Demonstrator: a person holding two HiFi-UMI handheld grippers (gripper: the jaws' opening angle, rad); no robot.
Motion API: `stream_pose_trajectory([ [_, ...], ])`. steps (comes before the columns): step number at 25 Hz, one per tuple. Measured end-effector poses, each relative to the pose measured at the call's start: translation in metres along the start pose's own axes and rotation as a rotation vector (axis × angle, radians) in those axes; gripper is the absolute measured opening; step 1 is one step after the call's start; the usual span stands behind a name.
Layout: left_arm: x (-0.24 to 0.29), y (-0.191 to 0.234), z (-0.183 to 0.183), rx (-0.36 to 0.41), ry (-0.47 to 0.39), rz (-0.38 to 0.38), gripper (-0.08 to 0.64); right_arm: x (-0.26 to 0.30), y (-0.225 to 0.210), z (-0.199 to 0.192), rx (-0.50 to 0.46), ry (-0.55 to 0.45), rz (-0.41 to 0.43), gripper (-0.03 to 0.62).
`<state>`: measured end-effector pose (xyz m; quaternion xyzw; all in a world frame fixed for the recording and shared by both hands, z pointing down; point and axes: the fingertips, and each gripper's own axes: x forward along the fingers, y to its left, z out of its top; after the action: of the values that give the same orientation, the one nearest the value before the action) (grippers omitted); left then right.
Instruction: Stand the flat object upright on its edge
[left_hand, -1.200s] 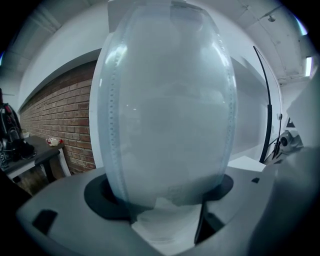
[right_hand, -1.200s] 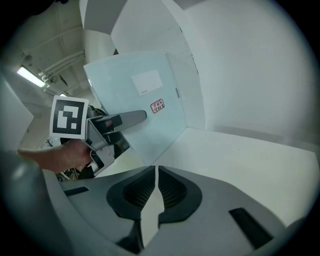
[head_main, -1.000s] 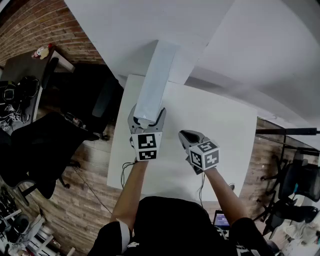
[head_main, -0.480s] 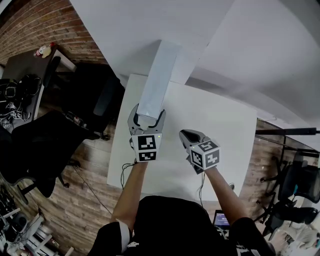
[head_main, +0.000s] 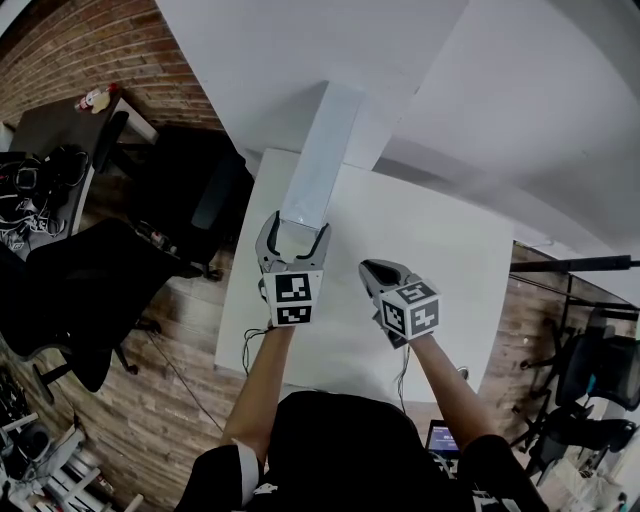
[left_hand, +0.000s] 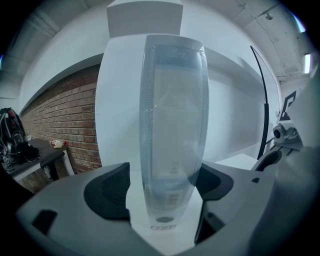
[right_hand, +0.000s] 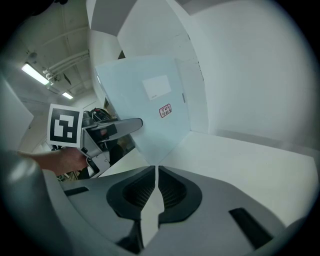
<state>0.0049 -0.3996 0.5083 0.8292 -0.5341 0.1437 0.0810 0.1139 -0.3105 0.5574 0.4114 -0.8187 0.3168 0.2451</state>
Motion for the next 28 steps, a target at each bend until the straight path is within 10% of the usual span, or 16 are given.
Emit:
stream_pose_trajectory([
  [28,-0.117,-0.032,0.040,-0.106,-0.066,0.004,0.290,-0.068,0.039,0.031,-0.094,-0.159,0.042,0.052],
])
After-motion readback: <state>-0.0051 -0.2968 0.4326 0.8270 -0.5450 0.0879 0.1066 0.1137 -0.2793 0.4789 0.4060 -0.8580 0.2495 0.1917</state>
